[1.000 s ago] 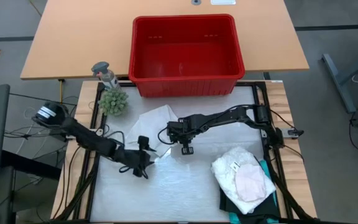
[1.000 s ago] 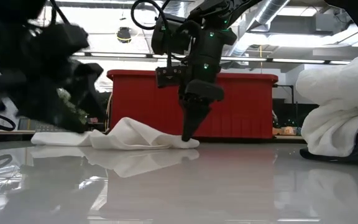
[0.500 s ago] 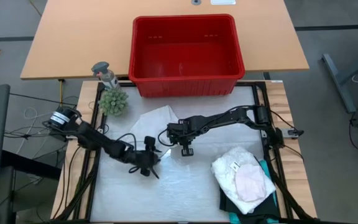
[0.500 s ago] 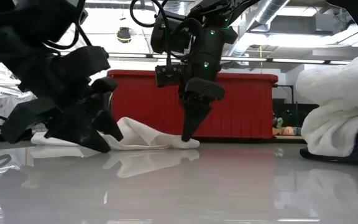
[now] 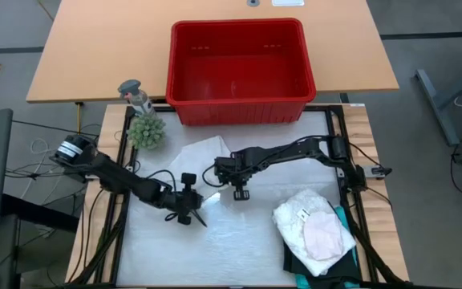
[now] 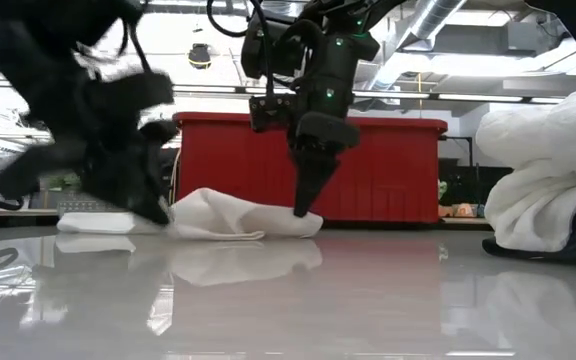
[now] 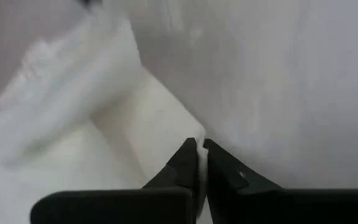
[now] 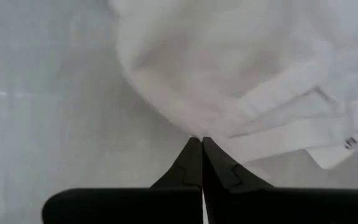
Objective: Fold Laundry from Bin
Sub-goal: Fold the white boxers
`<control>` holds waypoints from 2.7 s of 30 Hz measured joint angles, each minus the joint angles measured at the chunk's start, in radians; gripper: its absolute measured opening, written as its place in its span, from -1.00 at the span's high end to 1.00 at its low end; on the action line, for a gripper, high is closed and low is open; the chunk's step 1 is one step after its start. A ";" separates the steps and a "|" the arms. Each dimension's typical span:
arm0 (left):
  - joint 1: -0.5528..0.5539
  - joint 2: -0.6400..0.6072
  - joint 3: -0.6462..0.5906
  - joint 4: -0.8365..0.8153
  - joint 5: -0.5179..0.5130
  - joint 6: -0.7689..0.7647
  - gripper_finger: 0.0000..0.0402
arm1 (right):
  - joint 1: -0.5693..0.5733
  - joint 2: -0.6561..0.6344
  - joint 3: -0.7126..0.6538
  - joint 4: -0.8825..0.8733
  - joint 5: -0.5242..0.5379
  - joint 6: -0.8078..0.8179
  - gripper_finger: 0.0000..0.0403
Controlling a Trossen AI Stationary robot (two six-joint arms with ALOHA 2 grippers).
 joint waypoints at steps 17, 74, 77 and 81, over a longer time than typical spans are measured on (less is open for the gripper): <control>-0.192 -0.371 0.034 -0.299 0.041 -0.240 1.00 | -0.014 0.000 0.010 -0.109 -0.001 0.021 0.90; -0.334 -0.379 -0.183 -0.296 -0.028 -0.925 0.46 | 0.090 0.000 0.009 -0.221 -0.266 0.478 0.89; -0.334 -0.381 -0.182 -0.293 -0.061 -0.928 0.46 | 0.114 -0.002 0.019 -0.236 -0.271 0.458 0.84; -0.334 -0.381 -0.182 -0.317 -0.076 -0.926 0.46 | 0.115 -0.015 0.094 -0.338 -0.280 0.342 0.75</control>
